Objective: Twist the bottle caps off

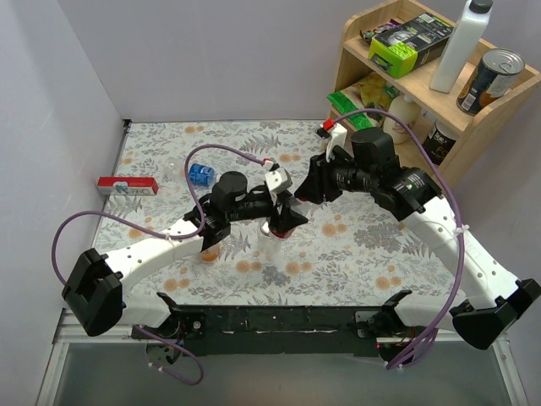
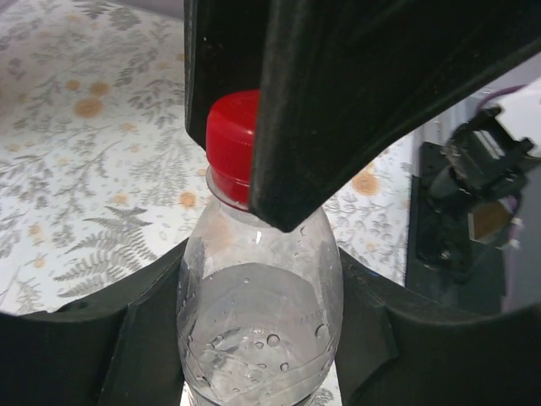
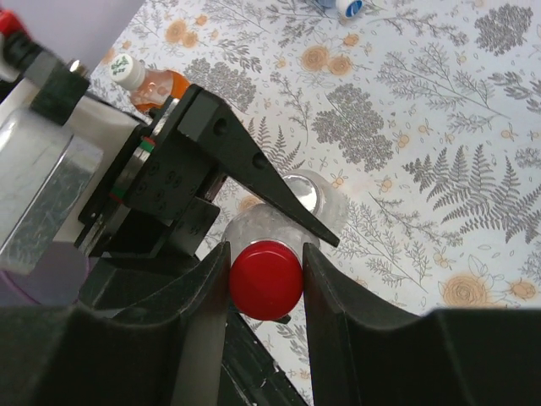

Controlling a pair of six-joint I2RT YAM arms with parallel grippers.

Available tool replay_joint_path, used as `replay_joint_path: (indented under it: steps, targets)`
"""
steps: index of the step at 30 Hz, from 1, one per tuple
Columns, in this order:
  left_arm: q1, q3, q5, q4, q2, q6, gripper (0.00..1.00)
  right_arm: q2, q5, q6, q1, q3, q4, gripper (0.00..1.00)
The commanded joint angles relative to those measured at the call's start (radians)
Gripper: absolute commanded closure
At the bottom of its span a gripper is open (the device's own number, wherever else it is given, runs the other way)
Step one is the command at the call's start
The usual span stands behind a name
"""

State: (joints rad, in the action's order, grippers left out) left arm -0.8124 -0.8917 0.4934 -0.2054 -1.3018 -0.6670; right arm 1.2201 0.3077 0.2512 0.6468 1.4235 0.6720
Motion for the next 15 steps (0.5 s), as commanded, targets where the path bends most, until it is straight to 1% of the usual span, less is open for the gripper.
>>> replay_joint_path:
  steps: [1,2,5,9,12,15]
  targets:
    - [0.062,-0.038,0.232,-0.029,0.006,-0.066,0.62,-0.067,0.062,-0.076,-0.019,-0.017,-0.086,0.99]
    - [0.071,-0.039,0.299,-0.047,0.004,-0.077,0.62,-0.071,0.073,-0.111,-0.019,-0.030,-0.094,0.99]
    - [0.093,-0.056,0.388,-0.051,-0.007,-0.103,0.62,-0.086,0.144,-0.171,-0.019,-0.052,-0.103,0.99]
    - [0.123,-0.082,0.546,-0.049,-0.025,-0.134,0.64,-0.114,0.243,-0.248,-0.019,-0.092,-0.132,0.99]
    - [0.148,-0.093,0.615,-0.074,-0.033,-0.169,0.64,-0.134,0.298,-0.315,-0.019,-0.116,-0.141,0.99]
    - [0.156,-0.095,0.614,-0.078,-0.040,-0.181,0.64,-0.146,0.298,-0.323,-0.019,-0.121,-0.147,0.99]
